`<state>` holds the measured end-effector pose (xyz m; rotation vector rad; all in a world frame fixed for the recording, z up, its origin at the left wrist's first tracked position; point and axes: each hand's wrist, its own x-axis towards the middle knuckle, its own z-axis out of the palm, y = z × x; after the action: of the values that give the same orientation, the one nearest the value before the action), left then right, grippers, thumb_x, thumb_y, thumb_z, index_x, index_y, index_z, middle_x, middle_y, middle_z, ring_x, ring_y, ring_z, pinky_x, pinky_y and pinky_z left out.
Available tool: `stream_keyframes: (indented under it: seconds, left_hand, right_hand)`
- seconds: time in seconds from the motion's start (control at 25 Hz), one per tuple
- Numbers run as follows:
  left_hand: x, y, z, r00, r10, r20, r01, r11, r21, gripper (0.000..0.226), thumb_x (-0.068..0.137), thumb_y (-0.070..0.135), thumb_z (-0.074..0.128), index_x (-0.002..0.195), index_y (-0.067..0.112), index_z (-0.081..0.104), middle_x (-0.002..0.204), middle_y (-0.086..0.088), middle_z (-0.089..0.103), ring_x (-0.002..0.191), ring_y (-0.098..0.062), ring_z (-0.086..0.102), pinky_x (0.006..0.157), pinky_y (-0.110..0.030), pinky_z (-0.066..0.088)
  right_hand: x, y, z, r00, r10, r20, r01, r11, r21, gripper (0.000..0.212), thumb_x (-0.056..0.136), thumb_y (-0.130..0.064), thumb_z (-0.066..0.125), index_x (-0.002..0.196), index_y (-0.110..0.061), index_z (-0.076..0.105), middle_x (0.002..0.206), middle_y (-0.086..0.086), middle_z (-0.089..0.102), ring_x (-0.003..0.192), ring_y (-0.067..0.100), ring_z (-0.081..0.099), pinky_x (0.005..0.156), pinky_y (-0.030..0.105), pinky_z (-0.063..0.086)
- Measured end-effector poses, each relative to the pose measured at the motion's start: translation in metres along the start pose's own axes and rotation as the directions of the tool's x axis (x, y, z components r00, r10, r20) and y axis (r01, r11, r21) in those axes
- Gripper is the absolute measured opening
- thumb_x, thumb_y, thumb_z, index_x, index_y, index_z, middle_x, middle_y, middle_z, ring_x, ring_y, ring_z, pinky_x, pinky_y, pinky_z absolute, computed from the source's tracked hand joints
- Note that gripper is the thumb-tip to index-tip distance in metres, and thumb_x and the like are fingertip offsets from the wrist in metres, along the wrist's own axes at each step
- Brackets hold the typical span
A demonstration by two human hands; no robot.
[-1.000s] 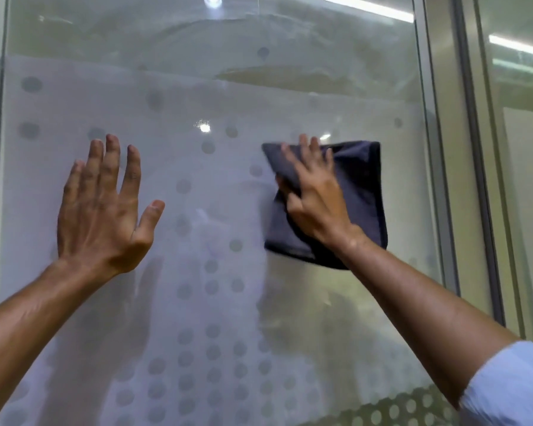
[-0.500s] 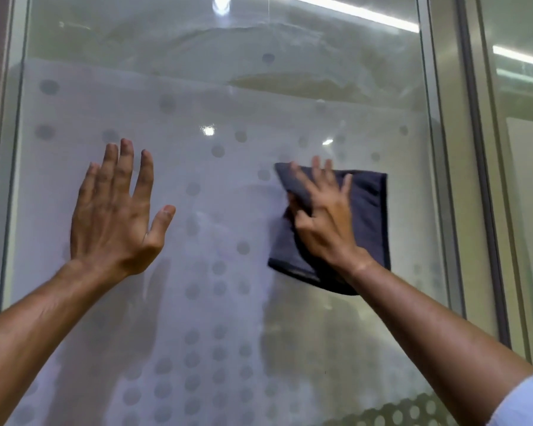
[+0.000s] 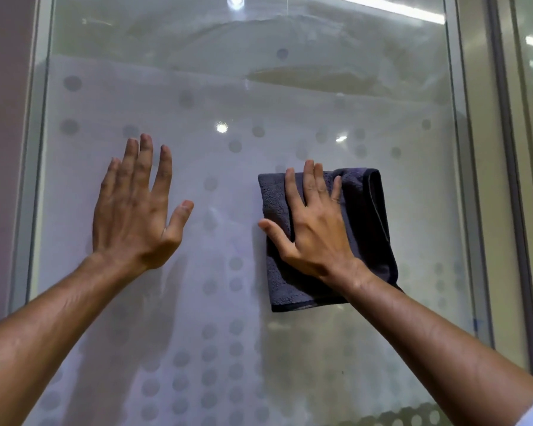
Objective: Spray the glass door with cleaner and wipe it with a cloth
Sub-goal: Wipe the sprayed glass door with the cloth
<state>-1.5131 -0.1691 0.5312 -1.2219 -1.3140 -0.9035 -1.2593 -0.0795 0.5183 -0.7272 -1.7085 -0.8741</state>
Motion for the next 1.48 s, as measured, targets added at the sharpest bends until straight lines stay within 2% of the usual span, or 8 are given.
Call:
stream_keyframes:
  seconds: [0.32,0.6,0.72,0.84,1.0,1.08,1.24,1.48]
  left_hand:
    - [0.0,0.001,-0.001,1.0,-0.004,0.011,0.004,1.0,0.01,0.083,0.09,0.056,0.025,0.156,0.015,-0.004,0.164,-0.013,-0.01,0.151,-0.024,-0.011,0.123,-0.043,-0.003]
    - [-0.009,0.0,-0.002,0.999,0.009,0.047,-0.008,1.0,-0.009,0.083,0.091,0.054,0.029,0.157,0.016,-0.004,0.164,-0.012,-0.01,0.151,-0.024,-0.01,0.123,-0.043,-0.001]
    - [-0.019,0.001,-0.004,0.998,0.016,0.066,-0.015,1.0,-0.008,0.082,0.091,0.052,0.03,0.156,0.016,-0.005,0.164,-0.011,-0.012,0.151,-0.023,-0.012,0.123,-0.042,-0.003]
    - [-0.023,0.006,-0.001,0.999,0.0,0.051,0.0,1.0,0.001,0.081,0.092,0.05,0.029,0.156,0.015,-0.005,0.164,-0.011,-0.012,0.151,-0.023,-0.013,0.122,-0.039,-0.007]
    - [-0.025,0.006,0.003,1.0,0.0,0.025,0.0,1.0,-0.007,0.081,0.091,0.052,0.026,0.156,0.016,-0.005,0.164,-0.011,-0.011,0.151,-0.023,-0.012,0.122,-0.039,-0.007]
    - [-0.026,0.005,0.004,1.0,0.003,0.027,-0.003,1.0,-0.015,0.08,0.091,0.053,0.025,0.156,0.018,-0.006,0.164,-0.011,-0.011,0.151,-0.022,-0.012,0.122,-0.04,-0.005]
    - [-0.027,0.006,0.005,1.0,-0.006,0.024,0.007,1.0,-0.021,0.081,0.091,0.052,0.029,0.156,0.019,-0.006,0.164,-0.01,-0.011,0.151,-0.021,-0.012,0.122,-0.04,-0.006]
    - [-0.026,0.005,0.007,1.0,0.003,0.011,-0.003,1.0,-0.01,0.08,0.091,0.052,0.028,0.157,0.019,-0.004,0.165,-0.011,-0.008,0.151,-0.022,-0.011,0.121,-0.038,-0.007]
  right_hand:
    - [0.007,-0.027,0.004,0.998,0.043,-0.052,-0.041,0.999,0.031,0.061,0.094,-0.031,0.039,0.145,0.001,0.039,0.15,0.037,0.028,0.143,0.052,0.02,0.113,0.07,0.012]
    - [-0.07,-0.048,0.019,0.912,-0.405,0.068,0.392,0.907,0.156,0.056,0.089,-0.005,0.055,0.141,0.009,0.041,0.149,0.038,0.028,0.14,0.055,0.022,0.116,0.061,0.015]
    - [-0.075,-0.01,0.01,0.97,-0.241,0.01,0.238,0.962,0.134,0.051,0.091,-0.013,0.05,0.138,0.006,0.046,0.147,0.036,0.034,0.136,0.055,0.03,0.112,0.064,0.024]
    - [-0.047,-0.019,0.008,0.997,0.015,-0.082,-0.012,0.999,0.038,0.057,0.09,-0.027,0.049,0.143,-0.008,0.046,0.151,0.027,0.037,0.141,0.044,0.032,0.115,0.064,0.018]
    - [-0.037,-0.04,0.015,0.992,-0.077,-0.102,0.088,0.99,0.111,0.057,0.09,-0.029,0.057,0.144,-0.012,0.048,0.152,0.028,0.034,0.143,0.045,0.027,0.12,0.054,0.006]
    - [-0.046,-0.026,0.01,0.996,0.015,-0.092,-0.002,0.99,0.144,0.061,0.093,-0.043,0.054,0.147,-0.016,0.044,0.155,0.033,0.023,0.145,0.05,0.014,0.12,0.048,-0.002]
    - [-0.054,-0.021,0.013,0.951,0.296,-0.093,-0.301,0.953,-0.045,0.07,0.093,-0.066,0.032,0.153,-0.029,0.03,0.157,0.029,0.02,0.145,0.05,0.008,0.116,0.066,0.004]
    - [-0.114,0.016,0.015,0.991,-0.13,0.028,0.131,0.99,-0.051,0.058,0.095,-0.039,0.041,0.15,-0.02,0.037,0.155,0.029,0.027,0.144,0.05,0.018,0.112,0.068,0.016]
